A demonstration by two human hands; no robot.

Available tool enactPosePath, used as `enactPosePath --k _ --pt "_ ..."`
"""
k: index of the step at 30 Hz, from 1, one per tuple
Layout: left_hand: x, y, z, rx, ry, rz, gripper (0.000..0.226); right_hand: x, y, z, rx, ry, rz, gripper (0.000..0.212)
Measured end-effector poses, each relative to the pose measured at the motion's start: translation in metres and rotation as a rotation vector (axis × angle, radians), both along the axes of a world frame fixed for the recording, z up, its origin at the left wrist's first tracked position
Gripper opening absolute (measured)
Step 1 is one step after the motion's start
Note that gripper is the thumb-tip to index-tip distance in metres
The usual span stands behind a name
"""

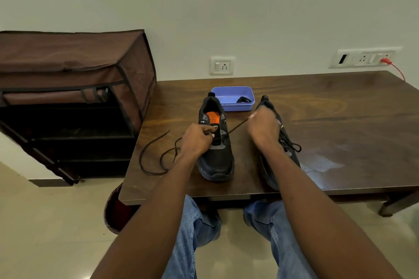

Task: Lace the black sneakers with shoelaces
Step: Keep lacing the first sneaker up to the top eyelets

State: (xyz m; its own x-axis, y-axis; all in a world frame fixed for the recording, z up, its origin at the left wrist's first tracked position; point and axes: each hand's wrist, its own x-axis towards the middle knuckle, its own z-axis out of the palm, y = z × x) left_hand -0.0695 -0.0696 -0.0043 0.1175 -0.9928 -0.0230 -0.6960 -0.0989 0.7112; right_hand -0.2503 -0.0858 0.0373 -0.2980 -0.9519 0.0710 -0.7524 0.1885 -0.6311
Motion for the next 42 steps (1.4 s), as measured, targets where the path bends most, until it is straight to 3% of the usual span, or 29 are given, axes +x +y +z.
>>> enactPosePath --k 2,5,9,12,15,18,20,24,26,28,30,32,34,38,42 --pt "0.001 0.000 0.002 0.002 0.018 0.013 0.024 -0.028 -0.004 0.008 -0.099 -0.095 -0.283 0.016" --pt "0.001 0.001 0.002 -0.007 0.026 0.004 0.023 -0.038 -0.004 0.005 -0.113 0.006 -0.372 0.030" --pt "0.003 0.001 0.001 0.002 0.038 0.002 0.024 -0.007 0.001 -0.006 -0.130 0.432 -0.014 0.035" --pt "0.001 0.001 0.001 0.006 0.037 0.002 0.026 0.020 0.006 -0.013 -0.017 0.351 0.372 0.021" --pt "0.001 0.000 0.001 -0.002 0.021 0.001 0.027 0.030 0.009 -0.013 0.141 0.315 0.468 0.006" --pt "0.002 0.000 0.002 0.017 0.032 -0.003 0.027 0.019 0.001 -0.008 0.150 0.233 0.324 0.015" --pt "0.002 0.000 0.002 0.032 0.048 -0.019 0.027 -0.001 -0.005 0.000 0.083 0.218 0.106 0.016" --pt "0.003 0.001 0.002 0.011 0.051 -0.025 0.026 -0.045 -0.003 0.008 -0.097 0.301 -0.346 0.017" --pt "0.004 0.001 0.002 0.013 0.045 -0.022 0.026 -0.046 0.000 0.008 -0.105 0.378 -0.378 0.023" --pt "0.003 0.001 0.003 0.024 0.040 -0.026 0.025 -0.030 0.000 0.004 -0.096 0.461 -0.198 0.027" --pt "0.003 0.001 0.003 0.020 0.031 -0.026 0.025 -0.005 0.000 -0.007 -0.067 0.413 0.138 0.023" --pt "0.003 0.002 0.003 0.019 0.026 -0.023 0.025 0.020 0.003 -0.016 0.103 0.315 0.409 0.022" --pt "0.003 0.001 0.002 0.026 0.027 -0.021 0.026 0.031 0.004 -0.021 0.262 0.311 0.518 0.019" --pt "0.003 -0.001 0.001 0.057 0.044 -0.021 0.026 0.013 -0.005 -0.014 0.239 0.182 0.378 0.016" --pt "0.004 -0.002 0.001 0.054 0.066 -0.020 0.027 -0.033 -0.006 0.000 -0.015 0.232 -0.146 0.022"
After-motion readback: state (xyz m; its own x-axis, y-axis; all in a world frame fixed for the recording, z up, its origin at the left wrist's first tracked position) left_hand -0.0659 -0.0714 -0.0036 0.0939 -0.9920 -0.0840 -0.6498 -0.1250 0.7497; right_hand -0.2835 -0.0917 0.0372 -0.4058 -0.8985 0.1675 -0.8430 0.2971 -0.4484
